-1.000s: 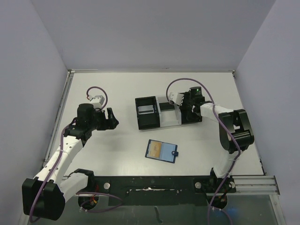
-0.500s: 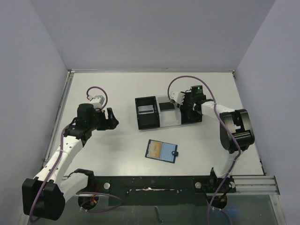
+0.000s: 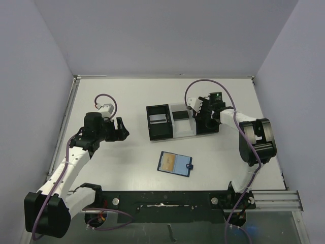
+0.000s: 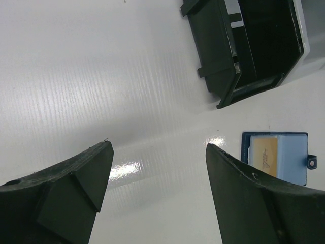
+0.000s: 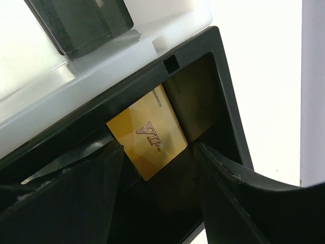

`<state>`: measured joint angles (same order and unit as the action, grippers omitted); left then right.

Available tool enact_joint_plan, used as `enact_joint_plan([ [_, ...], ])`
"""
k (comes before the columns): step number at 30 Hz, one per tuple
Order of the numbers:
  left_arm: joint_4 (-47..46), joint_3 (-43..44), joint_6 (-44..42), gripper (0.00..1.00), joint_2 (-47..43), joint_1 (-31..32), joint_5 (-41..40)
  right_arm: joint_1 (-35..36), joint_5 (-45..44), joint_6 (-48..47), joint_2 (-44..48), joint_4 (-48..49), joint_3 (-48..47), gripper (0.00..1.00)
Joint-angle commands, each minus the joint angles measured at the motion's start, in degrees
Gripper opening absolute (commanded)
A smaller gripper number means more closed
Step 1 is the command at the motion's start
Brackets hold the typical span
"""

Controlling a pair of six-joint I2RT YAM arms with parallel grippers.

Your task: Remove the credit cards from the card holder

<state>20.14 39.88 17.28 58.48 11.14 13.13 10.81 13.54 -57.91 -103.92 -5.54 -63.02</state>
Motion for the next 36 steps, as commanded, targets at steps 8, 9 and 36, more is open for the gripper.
enact_joint_plan([
  [8, -2.1, 1.6, -1.5, 0.73, 0.8, -0.4, 2.1, -0.6, 2.1, 18.0, 13.4, 10.6, 1.8, 0.63],
  [9, -2.1, 1.6, -1.5, 0.73, 0.8, -0.3, 2.1, -0.6, 1.4, 22.3, 14.7, 12.4, 3.0, 0.63],
  [36, -5.4, 0.8, -0.2, 0.73, 2.5, 0.1, 13.4, 30.8, -21.7, 121.0, 45.2, 0.8, 32.7, 0.46],
])
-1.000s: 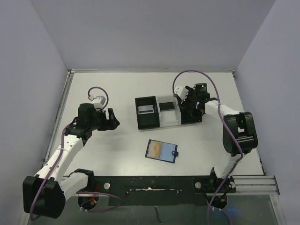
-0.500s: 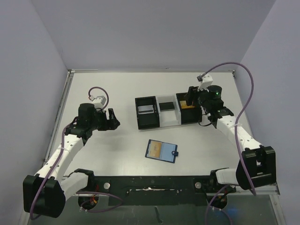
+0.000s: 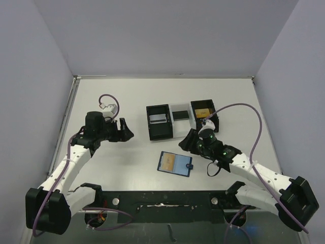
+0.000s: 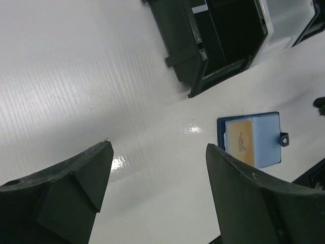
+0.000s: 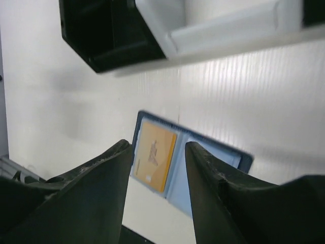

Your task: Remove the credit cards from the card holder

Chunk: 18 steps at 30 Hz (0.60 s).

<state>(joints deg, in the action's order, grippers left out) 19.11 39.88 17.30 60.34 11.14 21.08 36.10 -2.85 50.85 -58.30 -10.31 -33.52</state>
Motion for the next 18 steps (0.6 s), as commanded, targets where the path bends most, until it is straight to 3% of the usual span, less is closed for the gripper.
enact_joint_plan([
  [1, -4.9, 0.5, 0.2, 0.73, 0.8, 0.3, 7.5, 6.9, -5.0, 13.1, -1.4, 7.0, 3.8, 0.46],
  [5, -8.8, -1.4, 5.9, 0.72, 1.3, 5.8, 9.6, 11.0, -5.1, 17.1, -6.0, 11.3, 4.7, 0.44],
  [10, -17.8, -5.9, 18.9, 0.72, 2.2, 17.6, 1.4, 13.0, -4.1, 20.0, -12.2, 15.5, 5.4, 0.41],
  [13, -23.4, -8.7, 24.7, 0.67, 2.9, 21.1, -1.1, 13.1, -3.6, 21.0, -14.7, 14.3, 4.6, 0.39],
  [18, -25.5, -8.4, 26.7, 0.62, 6.4, 25.8, -3.4, 13.3, -3.3, 22.2, -17.0, 10.2, 3.8, 0.38],
])
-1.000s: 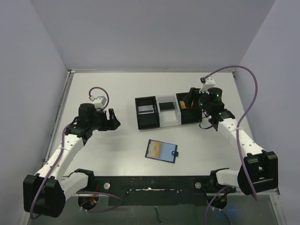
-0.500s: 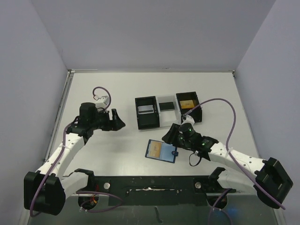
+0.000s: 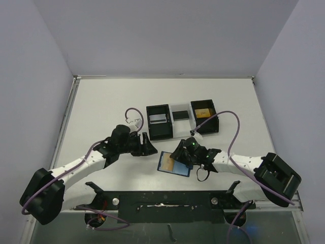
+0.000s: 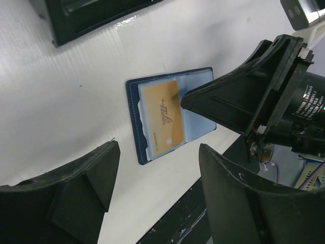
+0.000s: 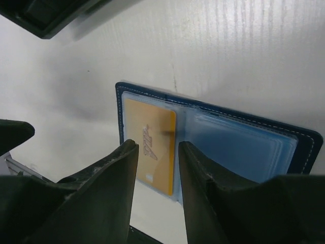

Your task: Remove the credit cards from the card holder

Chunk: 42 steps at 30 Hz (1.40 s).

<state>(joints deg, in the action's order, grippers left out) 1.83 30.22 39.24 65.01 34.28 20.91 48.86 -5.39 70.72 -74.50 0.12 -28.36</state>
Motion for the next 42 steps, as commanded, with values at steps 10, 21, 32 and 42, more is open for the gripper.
enact_joint_plan([
  [10, -10.3, 3.6, 4.3, 0.4, 10.7, 6.8, 0.0, 0.4, 2.0, 4.3, -1.7, 4.0, 2.4, 0.28],
  [21, -7.6, 6.9, 3.1, 0.27, 21.8, 14.1, -4.0, -0.5, 4.2, 4.5, -4.3, 4.0, 2.5, 0.11],
  [32, -2.2, 8.4, 2.1, 0.19, 22.5, 14.6, -8.2, -0.8, 5.5, -0.3, -5.2, 1.3, -1.1, 0.3],
  [42, -1.4, 7.7, 1.7, 0.38, 16.5, 14.5, -12.9, -0.2, 3.4, -1.4, -6.2, -2.7, -3.3, 0.29],
])
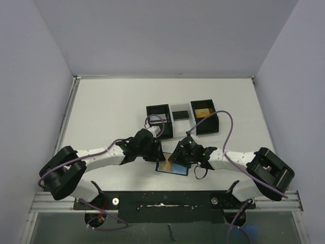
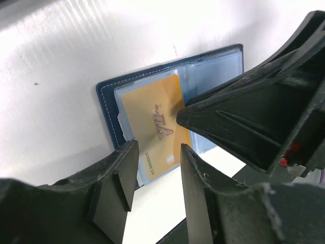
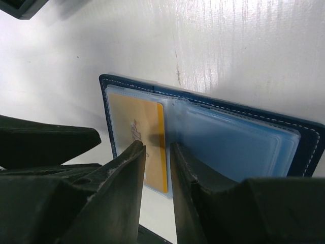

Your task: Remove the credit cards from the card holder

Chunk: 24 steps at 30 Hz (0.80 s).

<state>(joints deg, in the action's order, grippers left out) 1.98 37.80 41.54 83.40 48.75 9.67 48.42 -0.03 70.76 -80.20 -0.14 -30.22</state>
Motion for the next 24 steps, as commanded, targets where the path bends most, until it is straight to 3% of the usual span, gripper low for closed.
enact_joint_plan([
  [1, -1.9, 0.1, -0.7, 0.38, -1.0, 0.1, -0.8, 0.2, -1.8, -1.5, -0.8, -2.4, -1.5, 0.29],
  [12, -4.0, -3.9, 2.9, 0.16, 3.9, 1.1, 2.0, 0.2, 2.2, -1.7, -2.3, 2.0, -1.3, 0.33],
  [17, -3.9, -4.4, 2.8, 0.14, 3.4, 1.2, 2.3, 0.3, 3.7, -3.1, -3.8, 3.1, -2.6, 0.23],
  [22, -2.2, -3.9, 2.7, 0.13, 2.9, 1.1, 0.2, 0.5, 2.3, -3.2, -1.6, 1.5, -2.6, 0.06],
  [24, -0.7, -3.2, 2.5, 0.13, 3.0, 1.1, -0.9, 0.2, 2.2, -3.8, -0.1, 1.9, -1.9, 0.06],
])
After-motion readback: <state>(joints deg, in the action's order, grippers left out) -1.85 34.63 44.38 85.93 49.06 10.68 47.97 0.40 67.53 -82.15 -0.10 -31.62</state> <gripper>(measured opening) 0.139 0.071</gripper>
